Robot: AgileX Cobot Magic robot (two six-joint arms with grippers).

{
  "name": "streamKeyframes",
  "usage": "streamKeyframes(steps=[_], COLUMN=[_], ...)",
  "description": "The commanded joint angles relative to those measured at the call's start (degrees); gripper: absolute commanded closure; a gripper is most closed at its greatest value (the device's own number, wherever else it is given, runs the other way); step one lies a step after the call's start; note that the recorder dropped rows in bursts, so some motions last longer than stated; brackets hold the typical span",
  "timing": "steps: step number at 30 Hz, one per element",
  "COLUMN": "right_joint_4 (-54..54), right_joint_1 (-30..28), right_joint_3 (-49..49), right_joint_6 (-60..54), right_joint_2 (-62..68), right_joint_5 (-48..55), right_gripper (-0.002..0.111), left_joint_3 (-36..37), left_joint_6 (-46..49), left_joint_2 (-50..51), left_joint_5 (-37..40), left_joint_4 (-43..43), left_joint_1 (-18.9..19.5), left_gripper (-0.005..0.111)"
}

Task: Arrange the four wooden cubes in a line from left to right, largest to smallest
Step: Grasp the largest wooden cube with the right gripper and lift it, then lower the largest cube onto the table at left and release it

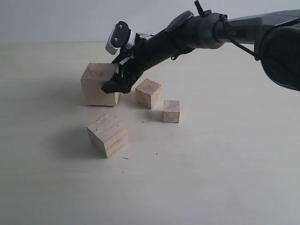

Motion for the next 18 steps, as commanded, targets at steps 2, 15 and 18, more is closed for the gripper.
streamKeyframes(steps=[2, 15, 18], right_joint_4=[1.6, -4.4, -4.5], right_joint_1=[0.0, 11.1, 14.3], right_joint_3=[-0.9, -0.9, -0.9], right_joint_6=[2.4, 3.6, -0.9], right_joint_2=[-5.6, -10.1, -9.2], right_joint_5=[4.8, 3.0, 0.0], right_gripper=[0.108, 0.108, 0.108], left_joint_3=[0.2, 0.2, 0.2], left_joint_6=[0.2, 0.2, 0.2], left_joint_2=[-0.3, -0.3, -0.3], left_joint_5=[-0.6, -0.6, -0.6], left_joint_4=[-0.3, -0.3, -0.3], left_joint_1=[-0.3, -0.3, -0.3], left_gripper=[0.107, 0.107, 0.107])
